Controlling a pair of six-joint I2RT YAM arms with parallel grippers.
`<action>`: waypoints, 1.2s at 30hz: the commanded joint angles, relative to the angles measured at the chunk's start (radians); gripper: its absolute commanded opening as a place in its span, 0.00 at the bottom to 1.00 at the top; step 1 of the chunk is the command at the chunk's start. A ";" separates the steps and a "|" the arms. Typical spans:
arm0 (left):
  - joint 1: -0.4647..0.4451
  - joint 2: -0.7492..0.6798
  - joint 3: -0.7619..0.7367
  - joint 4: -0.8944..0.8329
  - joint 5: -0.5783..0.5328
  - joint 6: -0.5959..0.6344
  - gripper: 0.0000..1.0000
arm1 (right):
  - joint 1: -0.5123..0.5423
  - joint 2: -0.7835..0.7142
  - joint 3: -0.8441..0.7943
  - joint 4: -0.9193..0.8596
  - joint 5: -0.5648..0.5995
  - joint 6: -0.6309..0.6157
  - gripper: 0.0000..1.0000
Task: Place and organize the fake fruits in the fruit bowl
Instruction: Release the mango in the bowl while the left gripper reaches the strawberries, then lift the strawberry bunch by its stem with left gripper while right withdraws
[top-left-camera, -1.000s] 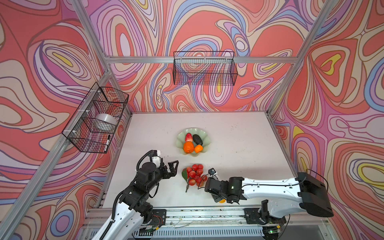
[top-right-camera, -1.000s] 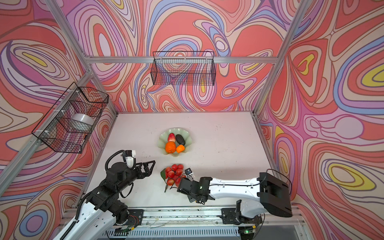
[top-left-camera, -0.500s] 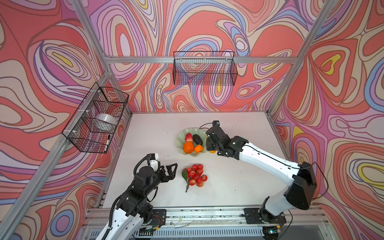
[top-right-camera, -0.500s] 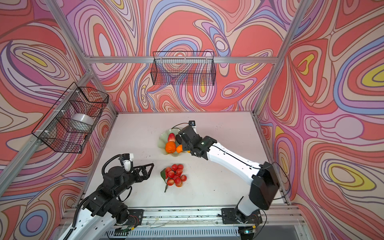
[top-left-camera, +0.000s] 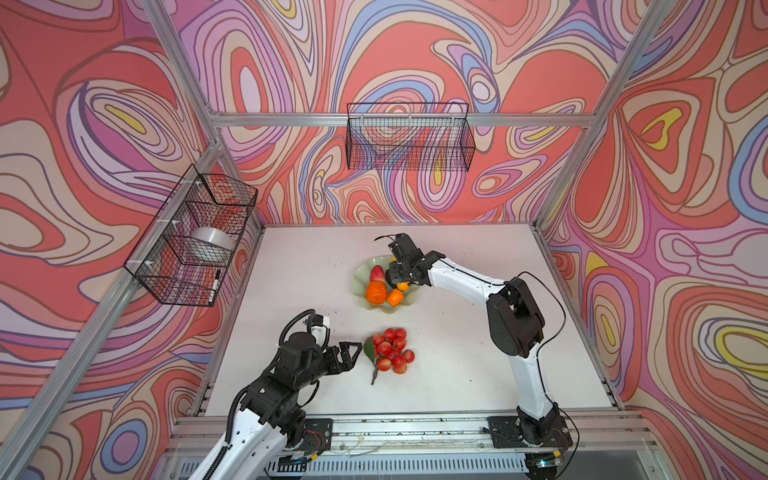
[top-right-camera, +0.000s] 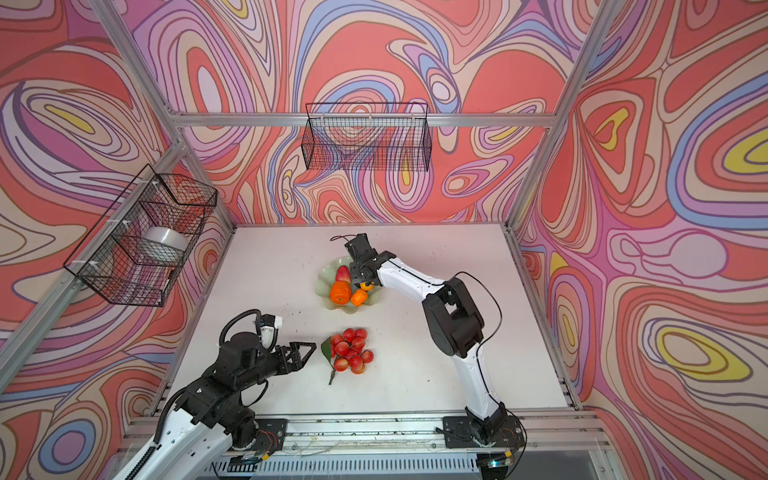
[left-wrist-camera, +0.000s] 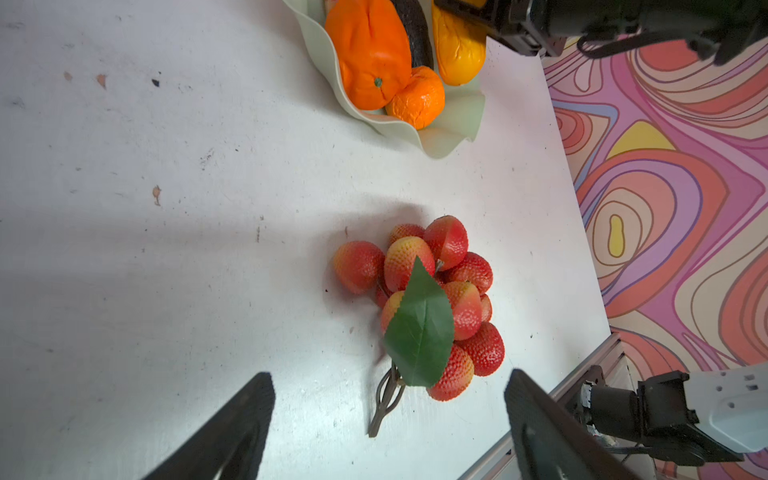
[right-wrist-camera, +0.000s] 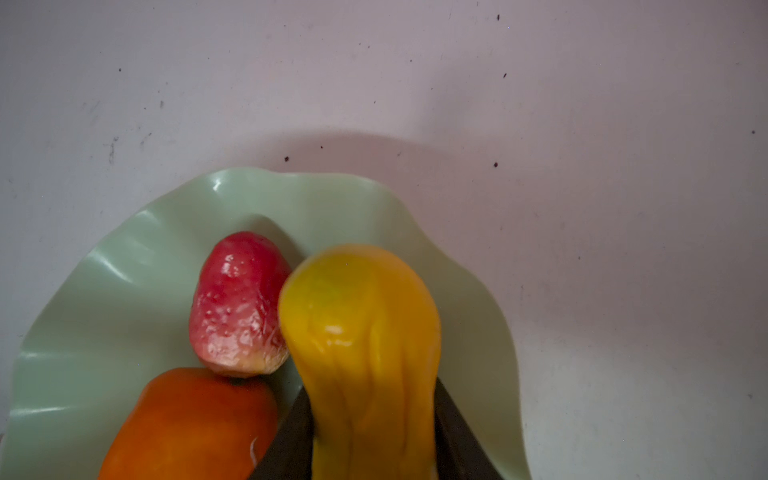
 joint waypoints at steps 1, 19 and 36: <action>-0.024 -0.016 -0.022 -0.058 0.005 -0.018 0.85 | -0.006 0.015 0.023 0.008 -0.026 -0.012 0.19; -0.300 0.198 -0.051 0.064 -0.083 -0.004 0.82 | -0.006 -0.010 -0.022 -0.001 -0.048 0.037 0.60; -0.355 0.482 -0.044 0.290 -0.097 0.127 0.72 | -0.018 -0.507 -0.359 0.136 0.084 0.102 0.79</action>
